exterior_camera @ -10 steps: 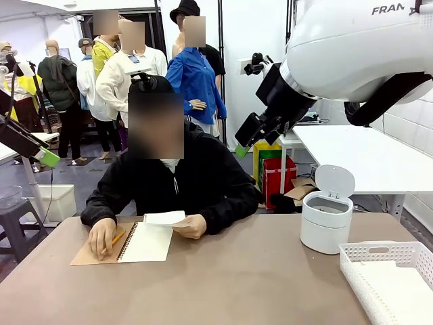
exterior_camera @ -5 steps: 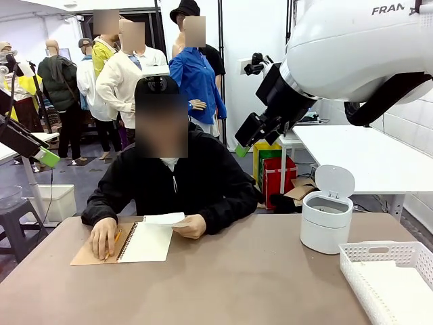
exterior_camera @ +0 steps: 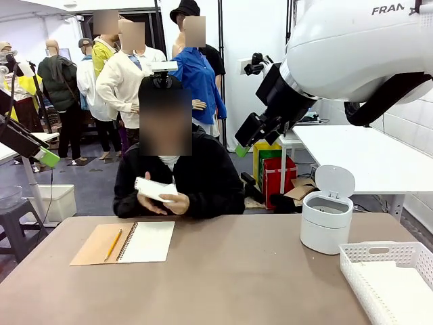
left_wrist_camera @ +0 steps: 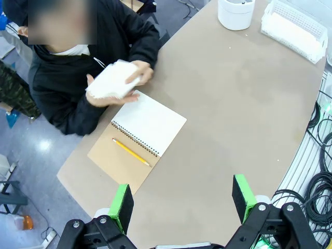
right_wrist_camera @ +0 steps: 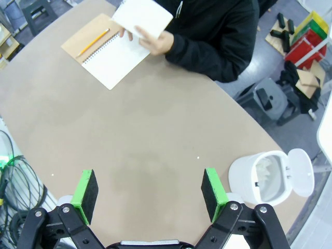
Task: Sort the paper based on its condition.
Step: If a person hands you a paper, place it in the Organizing basket , and if it's crumpled, put it in the Trash can.
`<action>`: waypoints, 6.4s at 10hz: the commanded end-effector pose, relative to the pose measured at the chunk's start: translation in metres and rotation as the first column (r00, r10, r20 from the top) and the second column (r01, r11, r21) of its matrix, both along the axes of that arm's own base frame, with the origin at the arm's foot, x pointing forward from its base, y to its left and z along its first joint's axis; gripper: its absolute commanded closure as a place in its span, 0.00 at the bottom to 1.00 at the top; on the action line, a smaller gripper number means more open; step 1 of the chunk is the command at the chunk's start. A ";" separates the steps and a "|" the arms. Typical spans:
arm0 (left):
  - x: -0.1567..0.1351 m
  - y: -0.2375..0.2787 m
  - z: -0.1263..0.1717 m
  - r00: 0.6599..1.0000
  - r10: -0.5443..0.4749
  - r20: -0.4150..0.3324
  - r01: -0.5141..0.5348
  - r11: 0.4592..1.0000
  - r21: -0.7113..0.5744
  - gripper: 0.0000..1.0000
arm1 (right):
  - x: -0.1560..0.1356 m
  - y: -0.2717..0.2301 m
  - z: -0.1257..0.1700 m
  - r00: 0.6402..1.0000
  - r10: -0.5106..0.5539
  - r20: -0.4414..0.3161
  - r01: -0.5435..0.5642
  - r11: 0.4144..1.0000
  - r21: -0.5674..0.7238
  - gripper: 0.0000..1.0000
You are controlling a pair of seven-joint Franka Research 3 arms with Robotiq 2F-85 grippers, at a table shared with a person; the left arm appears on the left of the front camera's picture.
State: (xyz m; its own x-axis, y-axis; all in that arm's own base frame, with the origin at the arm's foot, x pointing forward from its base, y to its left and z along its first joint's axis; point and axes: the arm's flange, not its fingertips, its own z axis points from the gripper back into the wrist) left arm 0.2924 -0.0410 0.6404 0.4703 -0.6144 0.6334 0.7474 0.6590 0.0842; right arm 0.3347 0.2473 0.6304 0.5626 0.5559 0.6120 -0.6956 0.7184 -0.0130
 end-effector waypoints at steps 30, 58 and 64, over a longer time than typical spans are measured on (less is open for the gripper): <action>0.000 0.001 0.000 1.000 0.003 -0.001 -0.003 1.000 -0.003 0.00 | 0.000 0.000 -0.001 1.000 0.000 -0.002 0.000 1.000 0.000 0.00; 0.000 0.001 0.000 1.000 0.003 -0.001 -0.003 1.000 -0.003 0.00 | 0.088 -0.024 -0.115 0.881 -0.149 -0.450 0.085 0.984 -0.158 0.00; 0.000 0.001 0.000 1.000 0.003 -0.001 -0.003 1.000 -0.003 0.00 | 0.120 -0.016 -0.221 0.907 -0.309 -0.287 0.168 0.888 -0.428 0.00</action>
